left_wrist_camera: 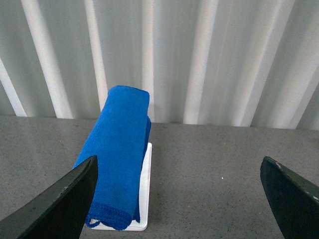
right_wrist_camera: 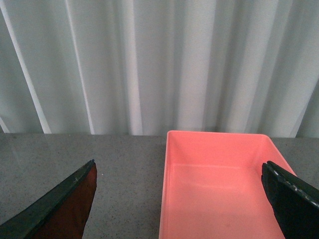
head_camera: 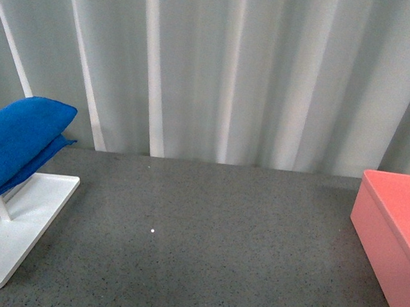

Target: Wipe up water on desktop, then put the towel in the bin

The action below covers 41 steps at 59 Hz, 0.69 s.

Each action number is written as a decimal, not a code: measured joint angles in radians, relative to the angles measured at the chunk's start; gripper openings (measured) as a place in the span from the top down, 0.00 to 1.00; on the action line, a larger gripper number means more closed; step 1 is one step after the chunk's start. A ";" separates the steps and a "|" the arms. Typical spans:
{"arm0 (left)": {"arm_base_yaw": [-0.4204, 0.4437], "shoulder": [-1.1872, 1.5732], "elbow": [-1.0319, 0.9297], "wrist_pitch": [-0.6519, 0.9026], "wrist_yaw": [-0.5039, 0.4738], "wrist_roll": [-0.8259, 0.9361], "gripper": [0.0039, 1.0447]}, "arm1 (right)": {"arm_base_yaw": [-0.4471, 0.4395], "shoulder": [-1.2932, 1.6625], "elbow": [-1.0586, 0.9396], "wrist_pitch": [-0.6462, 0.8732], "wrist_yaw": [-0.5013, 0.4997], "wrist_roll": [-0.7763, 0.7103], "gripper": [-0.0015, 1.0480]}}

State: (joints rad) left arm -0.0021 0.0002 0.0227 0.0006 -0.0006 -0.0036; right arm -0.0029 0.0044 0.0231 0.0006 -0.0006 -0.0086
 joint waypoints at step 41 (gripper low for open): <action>0.000 0.000 0.000 0.000 0.000 0.000 0.06 | 0.000 0.000 0.000 0.000 0.000 0.000 0.07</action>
State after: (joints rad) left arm -0.0021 0.0002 0.0227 0.0006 -0.0002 -0.0036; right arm -0.0029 0.0044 0.0231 0.0006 -0.0006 -0.0086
